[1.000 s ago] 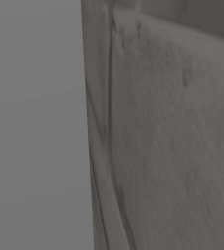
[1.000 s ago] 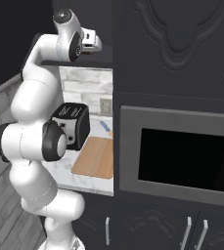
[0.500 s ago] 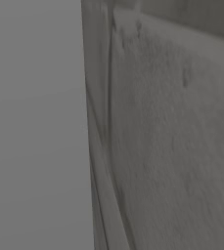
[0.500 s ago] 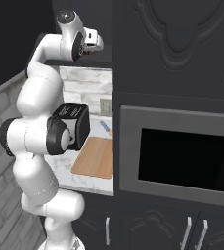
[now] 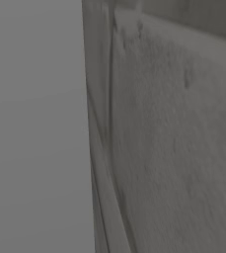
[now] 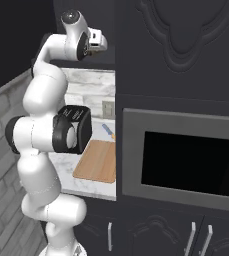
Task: Pick the bread, place it on the cutting board, pick the jam, place it on the counter, and close the cabinet.
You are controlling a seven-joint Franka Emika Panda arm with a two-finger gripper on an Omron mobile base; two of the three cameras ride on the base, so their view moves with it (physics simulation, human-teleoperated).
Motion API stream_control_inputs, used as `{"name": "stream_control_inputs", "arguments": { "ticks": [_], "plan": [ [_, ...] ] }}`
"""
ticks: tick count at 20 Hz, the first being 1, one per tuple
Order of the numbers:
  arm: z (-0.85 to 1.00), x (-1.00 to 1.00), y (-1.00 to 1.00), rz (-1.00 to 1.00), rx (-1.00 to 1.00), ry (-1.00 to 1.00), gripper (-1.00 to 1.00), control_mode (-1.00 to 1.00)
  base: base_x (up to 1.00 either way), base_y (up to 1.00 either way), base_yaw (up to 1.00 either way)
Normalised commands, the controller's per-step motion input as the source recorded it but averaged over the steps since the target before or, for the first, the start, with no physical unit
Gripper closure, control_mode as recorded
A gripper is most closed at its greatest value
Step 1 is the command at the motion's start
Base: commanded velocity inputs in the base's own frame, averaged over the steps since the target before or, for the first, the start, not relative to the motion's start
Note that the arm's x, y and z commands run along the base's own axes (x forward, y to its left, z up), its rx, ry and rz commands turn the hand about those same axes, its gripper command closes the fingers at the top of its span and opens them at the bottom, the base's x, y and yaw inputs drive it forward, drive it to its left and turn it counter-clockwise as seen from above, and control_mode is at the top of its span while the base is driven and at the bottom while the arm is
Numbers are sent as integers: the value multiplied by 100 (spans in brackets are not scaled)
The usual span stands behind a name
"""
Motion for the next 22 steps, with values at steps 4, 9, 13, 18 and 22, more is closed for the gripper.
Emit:
{"name": "stream_control_inputs", "arguments": {
  "ticks": [4,9,13,18,22],
  "plan": [
    [0,19,0,0,0,0,-100,-100,0,0,0],
    [0,17,0,0,0,0,-100,-100,0,0,0],
    [0,13,0,0,0,0,-100,-100,0,0,0],
    [-7,9,0,0,0,0,100,-100,0,0,0],
    [-4,0,0,0,0,0,100,-100,0,0,0]
  ]
}}
